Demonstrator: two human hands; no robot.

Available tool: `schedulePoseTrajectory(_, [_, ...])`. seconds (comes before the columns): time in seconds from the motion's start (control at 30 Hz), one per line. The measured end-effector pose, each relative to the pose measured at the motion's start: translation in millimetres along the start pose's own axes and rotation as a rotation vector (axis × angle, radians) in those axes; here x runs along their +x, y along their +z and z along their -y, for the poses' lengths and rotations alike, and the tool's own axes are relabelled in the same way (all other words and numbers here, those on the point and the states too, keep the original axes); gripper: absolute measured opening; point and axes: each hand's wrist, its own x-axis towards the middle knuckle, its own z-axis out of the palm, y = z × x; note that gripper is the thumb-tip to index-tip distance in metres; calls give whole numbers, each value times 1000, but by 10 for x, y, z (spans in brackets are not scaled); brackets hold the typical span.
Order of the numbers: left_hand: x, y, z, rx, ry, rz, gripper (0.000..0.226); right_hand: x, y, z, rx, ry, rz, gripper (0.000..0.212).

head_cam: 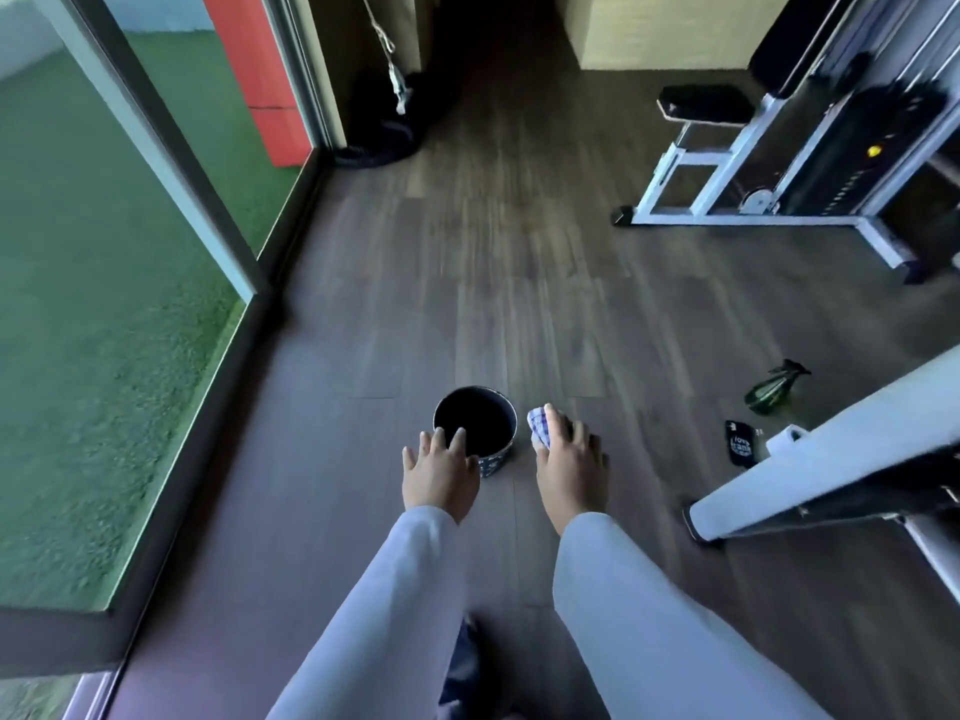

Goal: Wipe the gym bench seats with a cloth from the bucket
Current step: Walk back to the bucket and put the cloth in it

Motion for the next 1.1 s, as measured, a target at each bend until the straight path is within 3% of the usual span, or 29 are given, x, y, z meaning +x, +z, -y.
schedulePoseTrajectory(0.23, [760, -101, 177, -4, 33, 15, 45, 497, 384, 285, -12, 79, 42, 46])
schedulePoseTrajectory(0.63, [1516, 259, 232, -55, 24, 60, 48, 832, 1060, 151, -26, 84, 124, 47])
schedulePoseTrajectory(1.1, [2528, 1771, 599, -30, 34, 108, 51, 1251, 2734, -447, 21, 158, 331, 53])
